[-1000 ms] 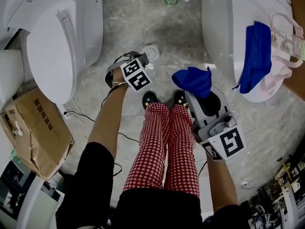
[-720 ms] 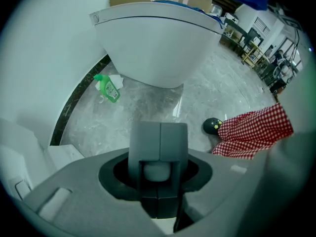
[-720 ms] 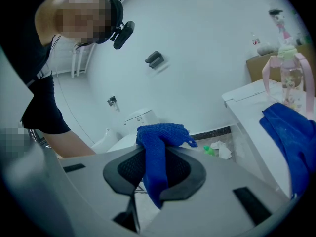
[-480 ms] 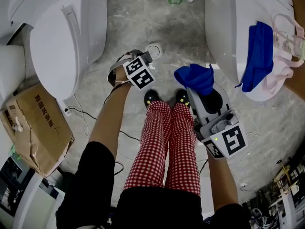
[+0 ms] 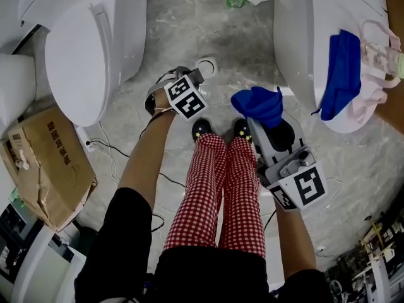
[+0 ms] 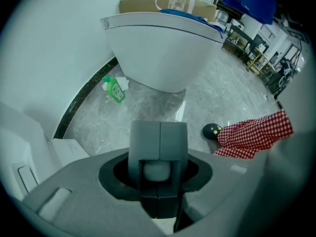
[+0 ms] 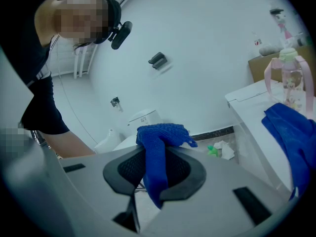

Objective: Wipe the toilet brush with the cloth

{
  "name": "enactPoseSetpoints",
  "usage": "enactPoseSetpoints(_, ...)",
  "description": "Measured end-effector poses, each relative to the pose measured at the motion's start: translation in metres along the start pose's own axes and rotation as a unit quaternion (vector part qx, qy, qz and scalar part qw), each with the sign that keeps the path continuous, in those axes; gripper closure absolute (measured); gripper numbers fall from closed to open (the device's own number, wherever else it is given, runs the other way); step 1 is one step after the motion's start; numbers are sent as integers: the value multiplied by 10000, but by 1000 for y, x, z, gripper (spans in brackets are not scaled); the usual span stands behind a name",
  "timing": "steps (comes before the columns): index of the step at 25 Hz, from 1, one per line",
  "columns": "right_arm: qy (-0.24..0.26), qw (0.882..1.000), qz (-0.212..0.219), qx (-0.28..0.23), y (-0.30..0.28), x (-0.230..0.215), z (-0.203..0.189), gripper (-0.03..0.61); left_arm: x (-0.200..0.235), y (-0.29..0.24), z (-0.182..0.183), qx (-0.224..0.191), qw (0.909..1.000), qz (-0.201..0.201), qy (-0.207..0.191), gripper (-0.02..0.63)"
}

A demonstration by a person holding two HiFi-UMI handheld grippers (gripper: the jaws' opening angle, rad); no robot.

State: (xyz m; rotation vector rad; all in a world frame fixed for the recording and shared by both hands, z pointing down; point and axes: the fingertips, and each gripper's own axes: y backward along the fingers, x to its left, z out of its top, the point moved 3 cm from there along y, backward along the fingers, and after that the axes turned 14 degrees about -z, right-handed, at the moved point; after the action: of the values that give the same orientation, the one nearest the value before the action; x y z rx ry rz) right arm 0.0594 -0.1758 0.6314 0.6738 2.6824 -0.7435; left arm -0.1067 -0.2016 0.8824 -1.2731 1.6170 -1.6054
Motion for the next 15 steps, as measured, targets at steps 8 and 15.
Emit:
enactPoseSetpoints(8,36,10000,16,-47,8,7,4,500,-5,13,-6,-149,9998,97,132,448)
enactPoseSetpoints(15,65,10000,46,-50,14,12,8,500,-11,26,-7,-229,9994,210,132,448)
